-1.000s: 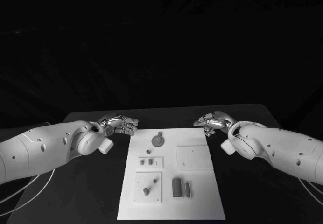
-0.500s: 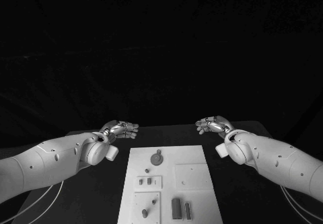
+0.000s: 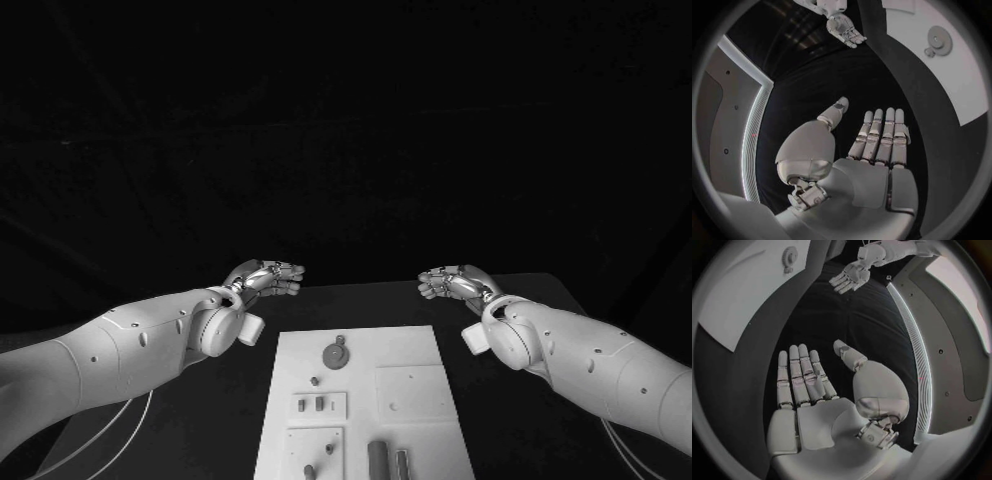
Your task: Assemble the parts on the task board
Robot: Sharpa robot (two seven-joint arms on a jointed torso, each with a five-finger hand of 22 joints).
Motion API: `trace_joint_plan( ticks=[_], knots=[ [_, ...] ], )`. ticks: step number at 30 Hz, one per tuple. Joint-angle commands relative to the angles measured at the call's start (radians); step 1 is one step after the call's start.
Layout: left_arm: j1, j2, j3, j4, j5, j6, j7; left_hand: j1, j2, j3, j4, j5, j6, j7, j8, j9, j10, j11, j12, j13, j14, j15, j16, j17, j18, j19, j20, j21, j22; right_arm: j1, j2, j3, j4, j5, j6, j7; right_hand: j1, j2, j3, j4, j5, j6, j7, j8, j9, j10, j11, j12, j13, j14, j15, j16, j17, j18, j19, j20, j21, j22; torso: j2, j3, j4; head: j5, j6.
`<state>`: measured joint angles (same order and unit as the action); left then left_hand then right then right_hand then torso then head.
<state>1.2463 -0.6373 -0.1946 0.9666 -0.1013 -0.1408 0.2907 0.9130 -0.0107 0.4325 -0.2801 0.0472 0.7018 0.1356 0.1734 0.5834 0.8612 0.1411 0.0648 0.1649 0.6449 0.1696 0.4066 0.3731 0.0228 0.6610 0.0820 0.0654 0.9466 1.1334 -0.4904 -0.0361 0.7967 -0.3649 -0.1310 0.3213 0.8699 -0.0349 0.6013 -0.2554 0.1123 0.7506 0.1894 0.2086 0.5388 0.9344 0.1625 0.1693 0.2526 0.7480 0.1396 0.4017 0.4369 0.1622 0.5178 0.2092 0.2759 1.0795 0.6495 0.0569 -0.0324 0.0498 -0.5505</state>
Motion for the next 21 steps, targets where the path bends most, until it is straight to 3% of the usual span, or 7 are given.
trace_joint_plan(
  ticks=[1, 4, 5, 7, 8, 17, 21],
  knots=[
    [-0.003, -0.001, 0.001, 0.004, 0.014, 0.056, 0.035, -0.008, 0.003, -0.006, -0.002, 0.002, -0.006, 0.001, 0.001, 0.001, -0.008, -0.001, 0.002, -0.003, -0.007, 0.002, -0.004, -0.002, -0.007, -0.006, -0.001, -0.002, -0.006, -0.001, -0.003, 0.001, 0.011, 0.018, 0.044, 0.025, -0.003, 0.008, -0.009, 0.001, -0.003, -0.009, 0.002, 0.006, -0.003, 0.003, 0.001, -0.006, -0.01, -0.002, 0.002, -0.005, -0.004, -0.014, -0.005, -0.001, -0.008, -0.001, -0.003, 0.0043, -0.001, 0.002, -0.005],
    [-0.005, 0.0, 0.001, 0.004, 0.014, 0.064, 0.036, -0.009, 0.005, -0.007, -0.002, 0.002, -0.004, 0.002, 0.003, 0.002, -0.005, 0.0, 0.003, -0.005, -0.008, 0.002, -0.006, -0.003, -0.008, -0.007, -0.001, -0.002, -0.011, -0.002, -0.005, 0.001, 0.014, 0.018, 0.044, 0.025, -0.003, 0.008, -0.014, 0.003, -0.003, -0.01, 0.004, 0.007, -0.005, 0.006, 0.003, -0.01, -0.018, -0.001, 0.004, -0.009, -0.007, -0.013, -0.004, -0.001, -0.012, -0.001, -0.003, 0.0083, -0.002, 0.003, -0.008],
    [-0.004, -0.002, 0.0, 0.003, 0.003, 0.017, 0.007, -0.913, 0.011, -0.433, 0.28, -0.047, -0.702, -0.136, -0.173, -0.583, -0.861, -0.141, -0.065, -0.165, -0.645, -0.17, -0.407, -0.373, -0.023, -0.661, -0.082, -0.065, -0.947, -0.001, -0.003, 0.0, 0.009, 0.006, 0.011, 0.004, -0.87, 0.035, -0.601, 0.255, -0.112, -0.751, -0.189, -0.209, -0.539, -0.934, -0.162, -0.169, -0.253, -0.748, -0.14, -0.402, -0.437, -0.162, -0.518, -0.209, -0.276, -0.324, -0.002, 0.0031, -0.0006, 0.002, -0.004],
    [-0.007, -0.004, 0.003, 0.011, 0.005, 0.008, 0.01, -0.913, 0.011, -0.433, 0.28, -0.047, -0.702, -0.136, -0.173, -0.583, -0.861, -0.141, -0.065, -0.165, -0.645, -0.17, -0.407, -0.373, -0.023, -0.661, -0.082, -0.065, -0.947, -0.002, -0.006, 0.0, 0.018, 0.01, 0.003, 0.006, -0.87, 0.035, -0.601, 0.255, -0.112, -0.751, -0.189, -0.209, -0.539, -0.934, -0.162, -0.169, -0.253, -0.748, -0.14, -0.402, -0.437, -0.162, -0.518, -0.209, -0.276, -0.363, -0.005, 0.0014, 0.0003, 0.001, -0.006],
    [-0.009, -0.005, 0.005, 0.017, 0.006, 0.001, 0.013, -0.913, 0.011, -0.433, 0.28, -0.047, -0.702, -0.136, -0.173, -0.583, -0.861, -0.141, -0.065, -0.165, -0.645, -0.17, -0.407, -0.373, -0.023, -0.661, -0.082, -0.065, -0.947, -0.002, -0.009, 0.001, 0.025, 0.014, -0.003, 0.008, -0.87, 0.035, -0.601, 0.255, -0.112, -0.751, -0.189, -0.209, -0.539, -0.934, -0.162, -0.169, -0.253, -0.748, -0.14, -0.402, -0.437, -0.162, -0.518, -0.209, -0.276, -1.08, -0.01, -0.0015, 0.0019, -0.002, -0.008],
    [-0.058, -0.041, 0.054, 0.171, 0.031, -0.164, 0.069, -0.913, 0.011, -0.433, 0.28, -0.047, -0.702, -0.136, -0.173, -0.583, -0.861, -0.141, -0.065, -0.165, -0.645, -0.17, -0.407, -0.373, -0.023, -0.661, -0.082, -0.065, -0.947, -0.02, -0.071, 0.009, 0.19, 0.091, -0.143, 0.05, -0.87, 0.035, -0.601, 0.255, -0.112, -0.751, -0.189, -0.209, -0.539, -0.934, -0.162, -0.169, -0.253, -0.748, -0.14, -0.402, -0.437, -0.162, -0.518, -0.209, -0.276, -1.08, -0.082, -0.0433, 0.0249, -0.038, -0.039],
    [-0.094, -0.068, 0.091, 0.283, 0.049, -0.284, 0.111, -0.913, 0.011, -0.433, 0.28, -0.047, -0.702, -0.136, -0.173, -0.583, -0.861, -0.141, -0.065, -0.165, -0.645, -0.17, -0.407, -0.373, -0.023, -0.661, -0.082, -0.065, -0.947, -0.033, -0.116, 0.014, 0.311, 0.148, -0.246, 0.081, -0.87, 0.035, -0.601, 0.255, -0.112, -0.751, -0.189, -0.209, -0.539, -0.934, -0.162, -0.169, -0.253, -0.748, -0.14, -0.402, -0.437, -0.162, -0.518, -0.209, -0.276, -1.08, -0.101, -0.0545, 0.0311, -0.048, -0.048]
  ],
)
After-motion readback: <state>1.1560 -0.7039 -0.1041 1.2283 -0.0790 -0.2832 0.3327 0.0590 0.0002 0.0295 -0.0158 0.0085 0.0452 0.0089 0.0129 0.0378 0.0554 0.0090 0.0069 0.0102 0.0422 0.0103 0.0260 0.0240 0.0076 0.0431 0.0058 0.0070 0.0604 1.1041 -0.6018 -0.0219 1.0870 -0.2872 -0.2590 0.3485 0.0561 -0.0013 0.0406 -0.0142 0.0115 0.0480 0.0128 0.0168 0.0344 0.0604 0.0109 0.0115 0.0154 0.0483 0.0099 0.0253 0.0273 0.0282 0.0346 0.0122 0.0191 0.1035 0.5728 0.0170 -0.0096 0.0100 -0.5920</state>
